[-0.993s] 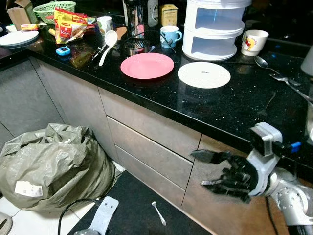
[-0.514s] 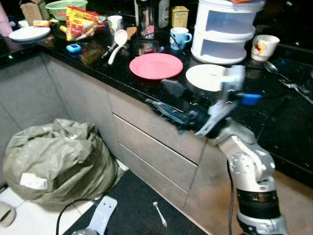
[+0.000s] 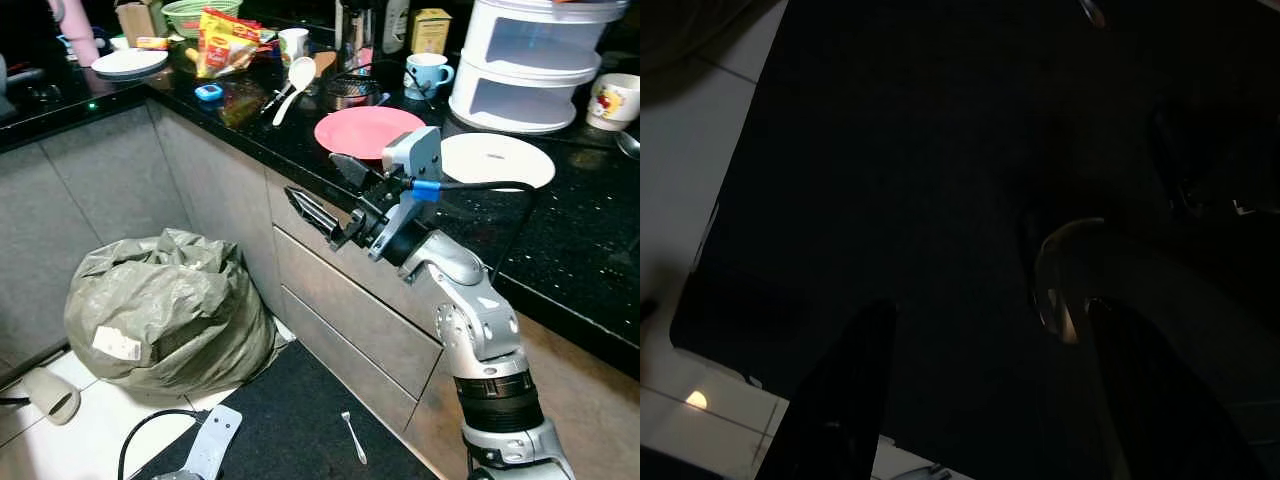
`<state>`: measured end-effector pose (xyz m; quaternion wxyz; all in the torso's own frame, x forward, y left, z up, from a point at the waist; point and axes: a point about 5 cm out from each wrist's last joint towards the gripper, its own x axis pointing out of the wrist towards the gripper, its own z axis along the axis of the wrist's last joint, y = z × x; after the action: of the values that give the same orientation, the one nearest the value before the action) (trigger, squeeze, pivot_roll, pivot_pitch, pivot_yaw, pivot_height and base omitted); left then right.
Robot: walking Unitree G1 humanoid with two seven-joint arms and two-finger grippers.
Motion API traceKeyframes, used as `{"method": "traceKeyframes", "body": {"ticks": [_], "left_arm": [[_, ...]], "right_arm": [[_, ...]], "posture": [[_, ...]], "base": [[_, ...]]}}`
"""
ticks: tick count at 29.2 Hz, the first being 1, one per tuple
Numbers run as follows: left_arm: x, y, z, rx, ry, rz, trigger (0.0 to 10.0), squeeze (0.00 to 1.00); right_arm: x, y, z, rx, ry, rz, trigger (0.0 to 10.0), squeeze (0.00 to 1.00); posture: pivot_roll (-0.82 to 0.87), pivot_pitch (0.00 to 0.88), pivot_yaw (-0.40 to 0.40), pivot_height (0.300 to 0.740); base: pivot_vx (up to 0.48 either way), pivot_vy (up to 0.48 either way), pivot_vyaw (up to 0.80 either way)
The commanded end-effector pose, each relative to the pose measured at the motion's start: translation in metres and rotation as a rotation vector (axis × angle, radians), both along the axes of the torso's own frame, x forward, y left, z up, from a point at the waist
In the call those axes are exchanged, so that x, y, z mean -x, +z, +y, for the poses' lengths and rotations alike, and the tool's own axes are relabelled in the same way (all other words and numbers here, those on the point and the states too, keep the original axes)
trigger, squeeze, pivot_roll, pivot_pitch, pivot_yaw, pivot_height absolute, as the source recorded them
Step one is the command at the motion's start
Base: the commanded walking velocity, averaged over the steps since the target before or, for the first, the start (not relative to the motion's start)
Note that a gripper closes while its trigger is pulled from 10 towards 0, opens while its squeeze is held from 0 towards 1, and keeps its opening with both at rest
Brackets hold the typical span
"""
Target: Kitchen organization
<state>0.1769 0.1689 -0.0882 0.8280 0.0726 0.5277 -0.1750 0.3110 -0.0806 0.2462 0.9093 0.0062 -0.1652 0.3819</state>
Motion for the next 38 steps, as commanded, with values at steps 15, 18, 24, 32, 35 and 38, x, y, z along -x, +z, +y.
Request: {"method": "traceKeyframes", "body": {"ticks": [15,18,24,32,35,38], "left_arm": [[-0.0006,0.0007,0.0038,-0.006,-0.013,0.005,10.0,0.0],[-0.0006,0.0007,0.0033,-0.004,-0.015,0.005,10.0,0.0],[-0.0003,0.0006,0.0027,0.0,-0.015,0.007,10.0,0.0],[0.0003,0.0003,0.0025,0.003,-0.018,0.01,10.0,0.0],[0.0004,0.0003,0.0024,0.003,-0.019,0.011,10.0,0.0],[0.0005,0.0002,0.0023,0.003,-0.019,0.011,10.0,0.0]], "right_arm": [[-0.0006,0.0013,0.003,0.029,-0.012,-0.034,10.0,0.0],[0.0,0.0024,0.0043,0.034,-0.004,-0.042,10.0,0.0],[0.0005,-0.0006,0.0057,0.047,0.002,-0.037,10.0,0.0],[0.0022,-0.0004,0.0067,0.042,0.017,-0.037,10.0,0.0],[0.0025,0.0001,0.0079,0.051,0.021,-0.044,10.0,0.0],[0.0023,0.0002,0.0091,0.068,0.018,-0.052,10.0,0.0]], "posture": [[-0.02,0.0,0.052,0.74],[-0.02,0.0,0.05,0.74],[-0.02,0.0,0.049,0.74],[-0.03,0.0,0.048,0.74],[-0.02,0.0,0.046,0.74],[-0.02,0.0,0.045,0.74]], "base": [[0.066,0.0,0.0],[0.272,0.0,0.0],[0.288,0.0,0.0],[0.292,0.0,0.0],[0.291,0.0,0.0],[0.291,0.0,0.0]]}}
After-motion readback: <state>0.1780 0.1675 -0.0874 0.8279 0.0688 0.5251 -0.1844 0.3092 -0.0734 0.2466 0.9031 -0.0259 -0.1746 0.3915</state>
